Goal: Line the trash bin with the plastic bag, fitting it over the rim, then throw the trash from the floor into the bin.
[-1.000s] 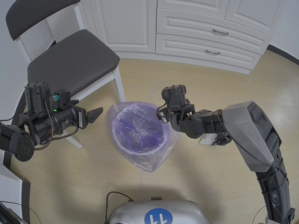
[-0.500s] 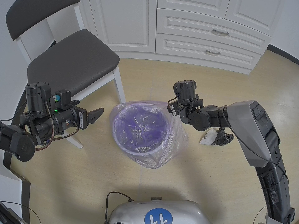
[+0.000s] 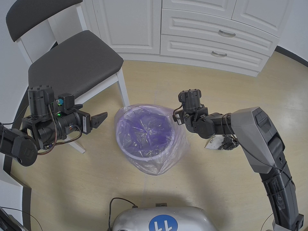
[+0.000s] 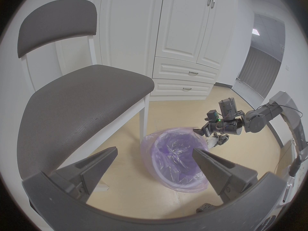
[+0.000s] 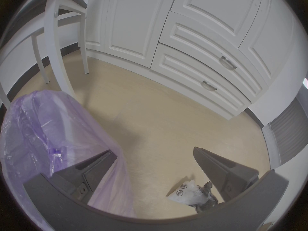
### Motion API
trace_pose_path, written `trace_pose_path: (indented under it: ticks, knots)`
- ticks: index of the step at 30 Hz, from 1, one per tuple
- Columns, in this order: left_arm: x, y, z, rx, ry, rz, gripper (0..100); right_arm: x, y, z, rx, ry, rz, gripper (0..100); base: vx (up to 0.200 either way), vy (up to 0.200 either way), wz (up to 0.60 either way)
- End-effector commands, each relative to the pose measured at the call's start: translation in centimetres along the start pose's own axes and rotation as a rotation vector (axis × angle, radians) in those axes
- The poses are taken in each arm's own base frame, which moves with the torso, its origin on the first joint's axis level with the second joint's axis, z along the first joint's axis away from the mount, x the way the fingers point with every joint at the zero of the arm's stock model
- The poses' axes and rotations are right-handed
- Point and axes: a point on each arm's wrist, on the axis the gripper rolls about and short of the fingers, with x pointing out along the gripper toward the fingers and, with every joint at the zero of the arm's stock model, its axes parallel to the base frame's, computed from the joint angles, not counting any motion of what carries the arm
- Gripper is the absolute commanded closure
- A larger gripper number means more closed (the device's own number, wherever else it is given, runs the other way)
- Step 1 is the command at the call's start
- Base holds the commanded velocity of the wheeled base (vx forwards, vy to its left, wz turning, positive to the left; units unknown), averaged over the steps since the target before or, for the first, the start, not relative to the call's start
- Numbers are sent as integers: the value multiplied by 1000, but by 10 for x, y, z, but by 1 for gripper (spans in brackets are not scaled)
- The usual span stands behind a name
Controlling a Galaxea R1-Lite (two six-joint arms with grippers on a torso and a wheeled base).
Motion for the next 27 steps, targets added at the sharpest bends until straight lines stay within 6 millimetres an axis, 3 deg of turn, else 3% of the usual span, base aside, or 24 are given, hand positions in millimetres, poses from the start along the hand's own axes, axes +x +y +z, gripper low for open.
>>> trace_pose_path:
  ticks: [1,6,12,16,18,21,27]
  knots:
    - [2,0,-2,-1,9,-1,0,6,12,-17,3,31,26,0,0,0,0]
    - [4,0,-3,-1,12,-1,0,15,20,-35,-15,63,34,0,0,0,0]
    - [7,0,-6,-3,23,-2,0,18,14,-36,-9,67,29,0,0,0,0]
    - [12,1,-10,-5,40,-4,0,14,9,-26,4,49,26,0,0,0,0]
    - [18,2,-15,-9,58,-2,0,1,1,-2,35,8,27,0,0,0,0]
    - [27,3,-24,-14,90,0,0,-22,-9,16,31,31,42,0,0,0,0]
    - [51,13,-42,-30,148,23,0,-71,-27,25,78,137,114,0,0,0,0]
